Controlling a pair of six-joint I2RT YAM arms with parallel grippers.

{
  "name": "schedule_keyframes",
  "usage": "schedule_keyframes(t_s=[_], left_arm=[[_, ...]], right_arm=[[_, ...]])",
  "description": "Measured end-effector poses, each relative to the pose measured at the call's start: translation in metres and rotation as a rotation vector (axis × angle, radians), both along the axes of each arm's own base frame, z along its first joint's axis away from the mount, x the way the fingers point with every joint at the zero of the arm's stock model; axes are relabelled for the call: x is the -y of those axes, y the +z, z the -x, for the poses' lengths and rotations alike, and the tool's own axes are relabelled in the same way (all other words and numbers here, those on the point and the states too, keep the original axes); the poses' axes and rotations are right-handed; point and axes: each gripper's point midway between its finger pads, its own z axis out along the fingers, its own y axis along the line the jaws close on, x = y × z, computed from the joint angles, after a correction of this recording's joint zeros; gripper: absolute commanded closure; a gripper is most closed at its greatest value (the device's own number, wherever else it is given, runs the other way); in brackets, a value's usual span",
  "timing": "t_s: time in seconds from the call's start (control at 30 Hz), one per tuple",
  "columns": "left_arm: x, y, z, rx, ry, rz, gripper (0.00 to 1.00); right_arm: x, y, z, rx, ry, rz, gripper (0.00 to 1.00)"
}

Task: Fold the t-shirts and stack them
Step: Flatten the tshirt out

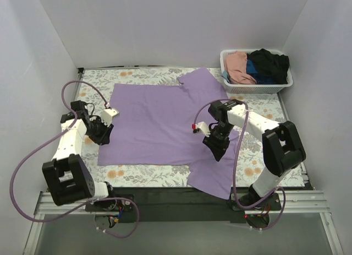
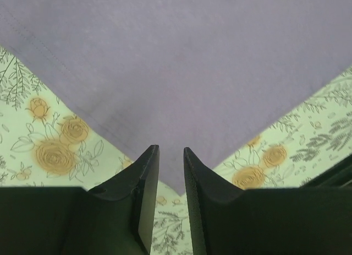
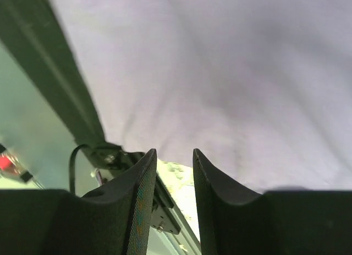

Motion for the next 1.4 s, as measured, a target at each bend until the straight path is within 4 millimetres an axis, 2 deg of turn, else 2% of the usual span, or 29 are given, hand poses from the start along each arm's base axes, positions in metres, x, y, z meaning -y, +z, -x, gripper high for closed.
schedule_keyframes(t_s=[0.07,0.27,0.4,0.53,0.67,0.87,0.93,0.97,1.03,1.1,1.13,1.17,1.2,1.27,1.3,1.4], left_arm=[[-0.002,-0.010,-0.013,-0.016,0.015,0.013,0.76],[-0.012,-0.053,-0.025,-0.100,0.070,0.005,0.80],[-0.024,-0.078,-0.014,-0.136,0.098,-0.063,0.83],[-0.028,-0.079,-0.006,-0.088,0.105,-0.108,0.86],[-0.032,-0.079,0.016,-0.065,0.104,-0.162,0.89],[-0.042,-0.079,0.047,-0.093,0.114,-0.210,0.89],[-0.043,-0.079,0.054,-0.116,0.120,-0.206,0.87],[-0.042,-0.078,0.058,-0.134,0.120,-0.194,0.83],[-0.036,-0.073,0.069,-0.189,0.115,-0.153,0.78],[-0.029,-0.056,0.065,-0.202,0.113,-0.091,0.69],[-0.026,-0.043,0.055,-0.182,0.111,-0.058,0.65],[-0.024,-0.029,0.041,-0.146,0.113,-0.032,0.61],[-0.022,-0.012,0.023,-0.095,0.114,0.000,0.45],[-0.020,0.024,-0.015,0.017,0.113,0.063,0.41],[-0.019,0.040,-0.033,0.071,0.118,0.092,0.30],[-0.017,0.076,-0.077,0.211,0.141,0.168,0.28]], right_arm=[[0.009,-0.006,-0.016,0.013,-0.062,0.025,0.61],[0.029,-0.037,-0.046,0.031,-0.151,0.129,0.61],[0.034,-0.053,-0.056,0.045,-0.160,0.177,0.58],[0.034,-0.057,-0.056,0.058,-0.152,0.196,0.57],[0.032,-0.058,-0.041,0.076,-0.112,0.211,0.57],[0.030,-0.058,0.008,0.028,-0.032,0.214,0.57],[0.028,-0.056,0.022,-0.012,-0.019,0.208,0.54],[0.027,-0.055,0.027,-0.028,-0.015,0.205,0.53],[0.023,-0.051,0.027,-0.045,-0.024,0.184,0.49],[0.016,-0.039,0.010,-0.027,-0.064,0.144,0.44],[0.010,-0.029,-0.007,-0.003,-0.094,0.114,0.43],[0.002,-0.016,-0.031,0.046,-0.130,0.068,0.42],[-0.006,-0.002,-0.060,0.107,-0.169,0.015,0.42],[-0.016,0.031,-0.117,0.235,-0.243,-0.078,0.42],[-0.019,0.048,-0.148,0.310,-0.282,-0.123,0.42],[-0.017,0.089,-0.222,0.487,-0.387,-0.211,0.42]])
